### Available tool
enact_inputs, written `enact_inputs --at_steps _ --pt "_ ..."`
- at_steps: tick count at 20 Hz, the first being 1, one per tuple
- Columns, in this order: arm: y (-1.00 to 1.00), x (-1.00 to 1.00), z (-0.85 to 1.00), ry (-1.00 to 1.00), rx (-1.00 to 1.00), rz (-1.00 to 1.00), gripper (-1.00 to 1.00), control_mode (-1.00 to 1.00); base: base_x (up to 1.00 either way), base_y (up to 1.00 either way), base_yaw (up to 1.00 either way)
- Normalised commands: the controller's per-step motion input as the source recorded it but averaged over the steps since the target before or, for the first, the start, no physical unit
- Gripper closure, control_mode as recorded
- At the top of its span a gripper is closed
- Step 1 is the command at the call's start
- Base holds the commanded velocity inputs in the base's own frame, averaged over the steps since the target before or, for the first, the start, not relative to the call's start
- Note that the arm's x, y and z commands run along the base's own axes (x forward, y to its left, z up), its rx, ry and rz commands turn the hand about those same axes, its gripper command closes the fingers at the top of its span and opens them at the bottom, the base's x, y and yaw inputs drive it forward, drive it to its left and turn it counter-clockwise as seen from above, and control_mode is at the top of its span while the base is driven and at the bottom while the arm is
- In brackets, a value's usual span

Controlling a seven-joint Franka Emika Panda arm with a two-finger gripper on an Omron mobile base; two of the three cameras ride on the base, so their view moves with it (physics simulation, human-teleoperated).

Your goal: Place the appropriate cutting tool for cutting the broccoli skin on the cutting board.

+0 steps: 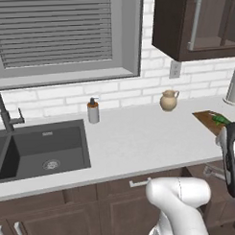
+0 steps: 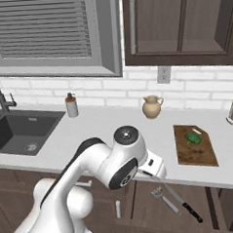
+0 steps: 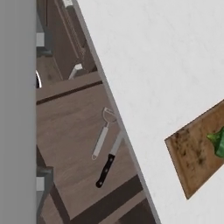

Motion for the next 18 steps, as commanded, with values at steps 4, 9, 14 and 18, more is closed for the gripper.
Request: enact_inputs --at_steps 4,9,14,18 --pt "-0.56 -0.14 -0.26 0.01 0.0 0.0 -1.0 -1.0 0.0 0.0 0.0" --pt "-0.44 -0.05 -0.24 0.03 0.0 0.0 -1.0 -1.0 0.0 0.0 0.0" --pt "-0.42 0.0 -0.21 0.04 0.0 0.0 -1.0 -1.0 0.0 0.0 0.0" --pt "-0.36 0.0 -0.34 0.06 0.0 0.0 -1.0 -1.0 0.0 0.0 0.0"
